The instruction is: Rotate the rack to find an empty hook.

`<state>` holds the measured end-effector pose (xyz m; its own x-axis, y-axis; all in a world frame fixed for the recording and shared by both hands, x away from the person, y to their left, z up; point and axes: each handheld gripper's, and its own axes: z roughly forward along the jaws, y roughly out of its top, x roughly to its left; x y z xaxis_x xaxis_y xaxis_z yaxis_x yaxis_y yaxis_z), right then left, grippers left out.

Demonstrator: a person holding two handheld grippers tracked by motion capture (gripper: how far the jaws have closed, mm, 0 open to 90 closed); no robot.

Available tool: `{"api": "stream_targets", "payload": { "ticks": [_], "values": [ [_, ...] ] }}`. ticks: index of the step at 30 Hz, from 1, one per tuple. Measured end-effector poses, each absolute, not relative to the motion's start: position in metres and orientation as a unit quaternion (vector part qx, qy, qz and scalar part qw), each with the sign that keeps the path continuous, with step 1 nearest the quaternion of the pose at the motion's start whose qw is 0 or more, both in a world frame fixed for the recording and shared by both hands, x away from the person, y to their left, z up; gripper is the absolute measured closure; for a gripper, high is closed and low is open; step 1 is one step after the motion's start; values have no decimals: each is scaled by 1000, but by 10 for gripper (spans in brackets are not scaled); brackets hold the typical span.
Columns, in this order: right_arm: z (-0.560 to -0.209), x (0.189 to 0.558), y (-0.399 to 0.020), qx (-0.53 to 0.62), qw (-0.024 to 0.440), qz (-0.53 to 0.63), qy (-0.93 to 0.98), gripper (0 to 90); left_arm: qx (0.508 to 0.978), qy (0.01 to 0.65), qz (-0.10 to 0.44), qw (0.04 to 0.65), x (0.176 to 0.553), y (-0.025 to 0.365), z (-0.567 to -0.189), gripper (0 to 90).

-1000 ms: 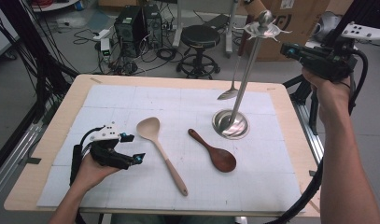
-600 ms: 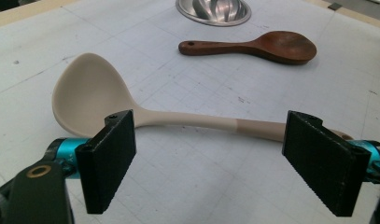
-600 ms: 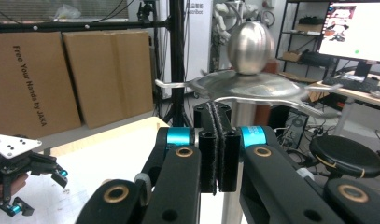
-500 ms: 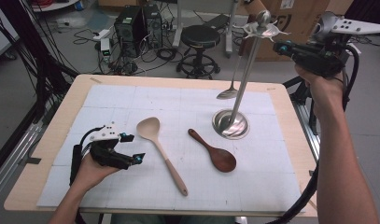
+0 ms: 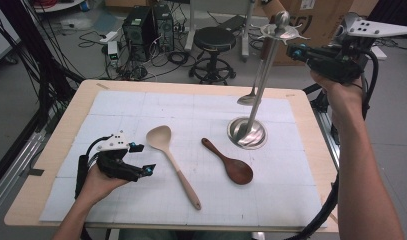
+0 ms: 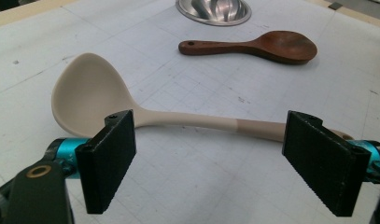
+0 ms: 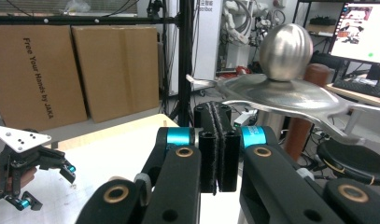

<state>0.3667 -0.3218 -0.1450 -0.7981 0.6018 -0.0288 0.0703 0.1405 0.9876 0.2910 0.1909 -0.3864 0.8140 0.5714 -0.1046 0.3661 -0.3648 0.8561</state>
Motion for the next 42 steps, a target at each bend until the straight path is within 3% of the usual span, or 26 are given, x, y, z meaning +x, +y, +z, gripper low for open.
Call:
{"api": "stream_targets", "payload": {
  "ticks": [16, 22, 42],
  "values": [
    [-146, 369, -305, 228, 209, 614, 726, 897, 818, 286, 105, 487, 291, 191, -386, 183],
    [-151, 365, -308, 224, 200, 621, 724, 828, 819, 287, 105, 486, 291, 192, -387, 183],
    [-216, 350, -301, 222, 154, 622, 735, 691, 821, 286, 104, 483, 292, 193, -387, 205]
  ]
}}
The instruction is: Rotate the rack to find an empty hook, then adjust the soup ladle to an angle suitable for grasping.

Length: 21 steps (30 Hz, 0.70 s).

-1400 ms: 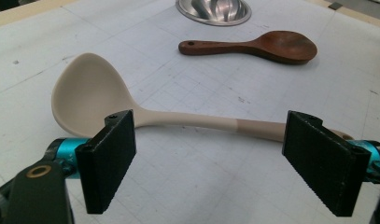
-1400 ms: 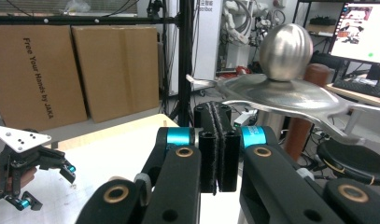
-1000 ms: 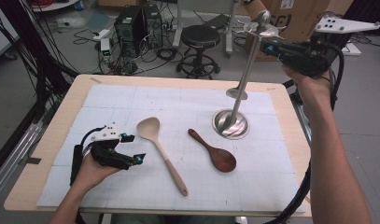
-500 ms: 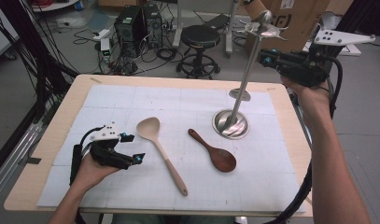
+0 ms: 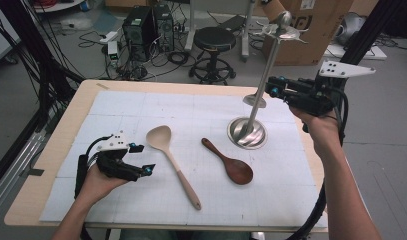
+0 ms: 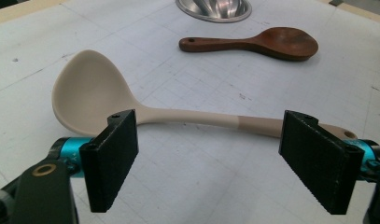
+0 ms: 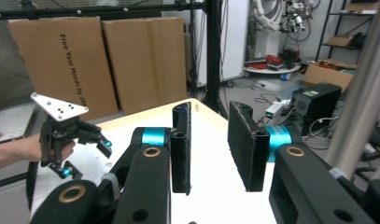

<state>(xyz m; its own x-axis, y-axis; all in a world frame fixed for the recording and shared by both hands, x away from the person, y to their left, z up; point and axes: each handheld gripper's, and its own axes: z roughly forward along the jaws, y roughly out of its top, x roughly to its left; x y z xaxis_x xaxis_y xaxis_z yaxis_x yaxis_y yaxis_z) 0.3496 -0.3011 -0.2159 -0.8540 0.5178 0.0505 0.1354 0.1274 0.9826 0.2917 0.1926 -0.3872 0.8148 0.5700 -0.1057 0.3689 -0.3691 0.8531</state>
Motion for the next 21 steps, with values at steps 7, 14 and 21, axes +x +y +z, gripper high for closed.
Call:
{"api": "stream_targets", "payload": {
  "ticks": [7, 14, 21],
  "values": [
    [-234, 347, -295, 229, 141, 617, 740, 632, 822, 284, 103, 483, 292, 193, -388, 218],
    [-254, 343, -293, 241, 130, 611, 742, 584, 824, 282, 101, 482, 292, 193, -388, 227],
    [-267, 335, -289, 242, 127, 608, 745, 562, 825, 279, 100, 481, 291, 192, -389, 234]
  ]
}}
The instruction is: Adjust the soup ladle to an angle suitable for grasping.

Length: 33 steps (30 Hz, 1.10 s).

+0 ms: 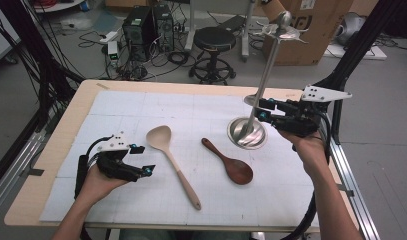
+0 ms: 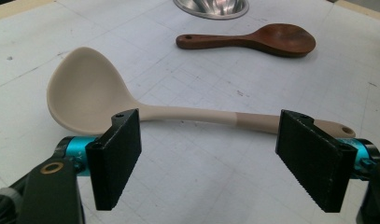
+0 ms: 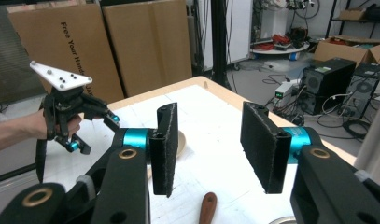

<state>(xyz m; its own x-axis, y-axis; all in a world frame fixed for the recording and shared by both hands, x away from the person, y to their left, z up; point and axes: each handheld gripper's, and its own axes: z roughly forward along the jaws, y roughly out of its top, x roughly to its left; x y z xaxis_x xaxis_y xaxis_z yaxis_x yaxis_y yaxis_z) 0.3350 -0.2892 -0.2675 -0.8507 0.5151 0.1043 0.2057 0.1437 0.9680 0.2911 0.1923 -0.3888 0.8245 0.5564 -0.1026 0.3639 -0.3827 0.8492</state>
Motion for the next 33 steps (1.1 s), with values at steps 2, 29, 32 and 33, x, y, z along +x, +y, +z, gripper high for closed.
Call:
{"api": "stream_targets", "payload": {
  "ticks": [2, 29, 32, 33],
  "values": [
    [-271, 332, -288, 240, 125, 609, 745, 563, 826, 279, 100, 480, 291, 191, -389, 236],
    [-338, 294, -241, 220, 79, 571, 787, 769, 830, 276, 101, 474, 288, 186, -390, 226],
    [-342, 289, -236, 216, 72, 576, 785, 833, 831, 275, 103, 473, 287, 186, -390, 226],
    [-344, 288, -234, 216, 69, 574, 787, 856, 831, 273, 103, 473, 288, 186, -390, 226]
  ]
}}
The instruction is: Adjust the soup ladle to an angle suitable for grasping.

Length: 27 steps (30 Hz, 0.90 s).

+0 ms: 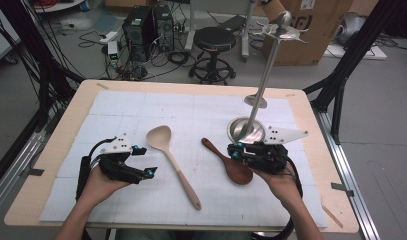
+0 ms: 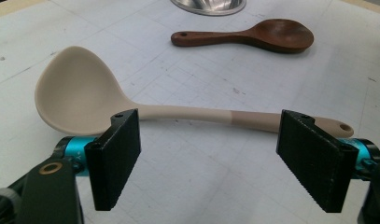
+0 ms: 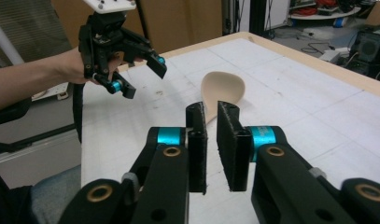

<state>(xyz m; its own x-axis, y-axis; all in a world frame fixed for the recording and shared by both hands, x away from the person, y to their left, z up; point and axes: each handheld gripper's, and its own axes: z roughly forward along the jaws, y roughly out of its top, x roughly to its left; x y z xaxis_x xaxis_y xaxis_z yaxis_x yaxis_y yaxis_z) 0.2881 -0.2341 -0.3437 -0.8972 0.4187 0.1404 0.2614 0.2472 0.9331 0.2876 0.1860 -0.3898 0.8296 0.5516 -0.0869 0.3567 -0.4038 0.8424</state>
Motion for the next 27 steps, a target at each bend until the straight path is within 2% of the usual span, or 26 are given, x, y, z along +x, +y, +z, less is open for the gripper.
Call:
{"api": "stream_targets", "payload": {
  "ticks": [3, 27],
  "values": [
    [-349, 285, -229, 213, 63, 571, 791, 896, 831, 275, 103, 474, 287, 186, -390, 225],
    [-401, 265, -187, 217, 27, 544, 810, 897, 830, 274, 104, 474, 287, 186, -390, 223]
  ]
}}
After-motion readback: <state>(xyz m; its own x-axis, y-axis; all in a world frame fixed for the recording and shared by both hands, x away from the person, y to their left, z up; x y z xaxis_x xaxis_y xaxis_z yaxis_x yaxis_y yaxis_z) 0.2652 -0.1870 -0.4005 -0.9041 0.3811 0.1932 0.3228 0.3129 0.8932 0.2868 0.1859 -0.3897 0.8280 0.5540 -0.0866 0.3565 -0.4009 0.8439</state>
